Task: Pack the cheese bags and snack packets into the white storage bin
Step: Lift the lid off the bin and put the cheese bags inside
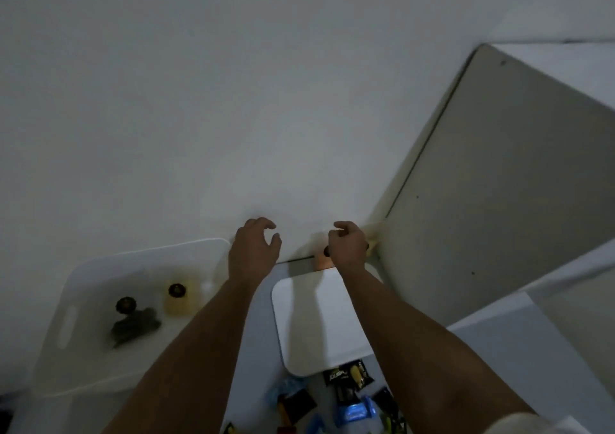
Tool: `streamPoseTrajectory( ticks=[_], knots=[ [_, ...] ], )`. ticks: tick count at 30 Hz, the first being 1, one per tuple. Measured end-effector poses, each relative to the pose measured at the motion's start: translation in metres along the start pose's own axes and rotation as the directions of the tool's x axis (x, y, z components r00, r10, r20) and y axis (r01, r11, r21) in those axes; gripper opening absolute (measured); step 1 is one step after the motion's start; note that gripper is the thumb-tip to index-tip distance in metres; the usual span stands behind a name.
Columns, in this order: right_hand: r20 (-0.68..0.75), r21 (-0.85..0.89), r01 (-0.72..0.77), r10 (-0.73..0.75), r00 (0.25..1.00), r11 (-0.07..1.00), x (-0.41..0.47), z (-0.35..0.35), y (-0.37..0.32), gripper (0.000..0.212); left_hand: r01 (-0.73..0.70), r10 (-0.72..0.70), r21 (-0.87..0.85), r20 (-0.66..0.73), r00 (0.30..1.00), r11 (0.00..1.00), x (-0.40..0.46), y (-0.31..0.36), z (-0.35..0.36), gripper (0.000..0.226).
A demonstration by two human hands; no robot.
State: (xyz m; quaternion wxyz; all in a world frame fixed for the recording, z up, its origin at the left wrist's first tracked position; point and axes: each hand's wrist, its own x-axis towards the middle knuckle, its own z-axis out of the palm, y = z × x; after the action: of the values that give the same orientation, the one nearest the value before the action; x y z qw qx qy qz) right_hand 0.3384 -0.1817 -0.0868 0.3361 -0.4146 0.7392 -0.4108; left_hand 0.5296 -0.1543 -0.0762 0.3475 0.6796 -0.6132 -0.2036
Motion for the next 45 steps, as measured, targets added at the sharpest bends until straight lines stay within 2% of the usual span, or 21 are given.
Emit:
streamPoseTrajectory(
  ticks=[4,8,11,14,17,19,23,24,28,32,34,36,38,42,45],
  knots=[
    [-0.031,-0.020,-0.231,0.230,0.973,0.973,0.057,-0.042,0.055,0.040,0.245,-0.230,-0.106,0.139,0.963,0.964,-0.001,0.025,0.071,0.032],
    [0.074,-0.156,-0.279,0.293,0.953,0.948,0.099,-0.050,0.097,0.058,0.493,-0.455,-0.132,0.240,0.858,0.860,0.008,0.022,0.126,0.052],
    [0.133,-0.139,-0.283,0.301,0.944,0.949,0.122,-0.048,0.113,0.084,0.529,-0.491,-0.090,0.265,0.830,0.844,0.019,0.013,0.159,0.061],
    [0.193,-0.127,-0.241,0.263,0.945,0.962,0.134,-0.046,0.121,0.097,0.500,-0.465,-0.084,0.262,0.846,0.862,0.023,0.005,0.177,0.050],
    [0.183,-0.097,-0.184,0.199,0.963,0.978,0.140,-0.041,0.127,0.088,0.513,-0.477,-0.135,0.226,0.849,0.848,0.027,0.003,0.186,0.030],
    [0.163,-0.085,-0.184,0.195,0.967,0.979,0.143,-0.038,0.130,0.074,0.504,-0.476,-0.131,0.194,0.858,0.854,0.029,0.002,0.189,0.014],
    [0.146,-0.094,-0.125,0.138,0.980,0.988,0.142,-0.040,0.127,0.020,0.445,-0.428,-0.081,0.167,0.888,0.892,0.028,0.008,0.186,0.017],
    [0.146,-0.098,-0.097,0.110,0.983,0.990,0.140,-0.041,0.126,0.015,0.430,-0.413,-0.070,0.175,0.894,0.900,0.026,0.012,0.182,0.016],
    [0.144,0.017,-0.086,0.083,0.986,0.996,0.131,-0.046,0.115,0.014,0.379,-0.353,-0.105,0.209,0.912,0.919,0.019,0.016,0.172,0.014],
    [0.253,0.203,-0.076,0.023,0.967,0.976,0.109,-0.043,0.098,0.036,0.408,-0.350,-0.216,0.264,0.899,0.887,0.012,0.024,0.157,0.011],
    [0.253,0.204,-0.042,-0.011,0.968,0.978,0.097,-0.042,0.094,0.033,0.436,-0.353,-0.237,0.323,0.878,0.868,0.002,0.031,0.147,0.008],
    [0.206,0.138,0.034,-0.063,0.977,0.990,0.084,-0.042,0.090,0.016,0.476,-0.383,-0.277,0.328,0.863,0.835,-0.006,0.033,0.139,0.004],
    [0.141,0.090,0.078,-0.090,0.986,0.993,0.069,-0.045,0.084,0.018,0.484,-0.391,-0.320,0.313,0.866,0.815,-0.014,0.033,0.127,0.001],
    [0.084,0.094,0.105,-0.113,0.990,0.990,0.040,-0.052,0.055,0.010,0.388,-0.314,-0.372,0.245,0.917,0.843,-0.024,0.047,0.080,0.015],
    [0.086,0.104,0.148,-0.157,0.984,0.984,0.014,-0.050,0.019,0.019,0.326,-0.290,-0.352,0.153,0.945,0.878,-0.021,0.044,0.032,0.016]
  ],
)
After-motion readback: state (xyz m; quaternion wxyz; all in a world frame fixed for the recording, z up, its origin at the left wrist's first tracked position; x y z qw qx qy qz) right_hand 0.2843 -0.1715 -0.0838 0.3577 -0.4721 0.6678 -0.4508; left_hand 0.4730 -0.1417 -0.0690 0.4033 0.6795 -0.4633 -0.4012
